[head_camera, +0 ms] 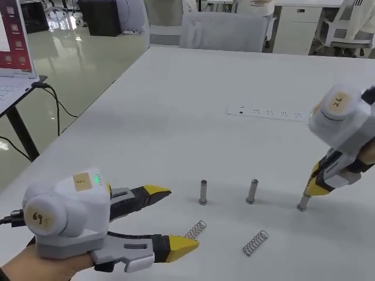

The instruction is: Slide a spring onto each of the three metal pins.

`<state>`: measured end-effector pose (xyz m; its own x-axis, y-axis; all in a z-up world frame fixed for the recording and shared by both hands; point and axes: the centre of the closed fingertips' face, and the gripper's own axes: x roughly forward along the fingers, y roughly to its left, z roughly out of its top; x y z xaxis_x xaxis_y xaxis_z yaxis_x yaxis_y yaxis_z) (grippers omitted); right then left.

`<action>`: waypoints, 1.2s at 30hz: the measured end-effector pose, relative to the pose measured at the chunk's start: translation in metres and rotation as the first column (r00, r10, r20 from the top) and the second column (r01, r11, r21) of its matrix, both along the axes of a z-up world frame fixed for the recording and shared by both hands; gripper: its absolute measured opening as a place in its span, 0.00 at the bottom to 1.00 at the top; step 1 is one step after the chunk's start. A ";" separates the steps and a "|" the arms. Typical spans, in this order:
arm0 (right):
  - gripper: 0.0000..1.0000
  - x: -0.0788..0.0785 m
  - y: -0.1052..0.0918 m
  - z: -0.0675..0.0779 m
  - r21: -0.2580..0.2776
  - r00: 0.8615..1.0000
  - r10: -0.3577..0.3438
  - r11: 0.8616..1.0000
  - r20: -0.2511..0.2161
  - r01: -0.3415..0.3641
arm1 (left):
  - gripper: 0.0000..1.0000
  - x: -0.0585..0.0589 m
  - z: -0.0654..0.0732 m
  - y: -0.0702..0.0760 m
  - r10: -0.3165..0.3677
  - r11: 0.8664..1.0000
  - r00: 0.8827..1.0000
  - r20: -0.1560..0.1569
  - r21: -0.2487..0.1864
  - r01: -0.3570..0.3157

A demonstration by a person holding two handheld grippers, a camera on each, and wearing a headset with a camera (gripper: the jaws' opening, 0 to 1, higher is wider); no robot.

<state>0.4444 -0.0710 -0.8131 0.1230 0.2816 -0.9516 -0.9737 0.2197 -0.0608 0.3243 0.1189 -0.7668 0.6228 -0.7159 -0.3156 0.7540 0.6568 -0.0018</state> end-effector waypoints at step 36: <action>0.10 0.002 0.001 -0.035 -0.012 0.999 -0.040 0.999 -0.035 0.040 | 0.54 -0.001 -0.003 -0.002 -0.012 1.000 1.000 -0.011 0.013 0.012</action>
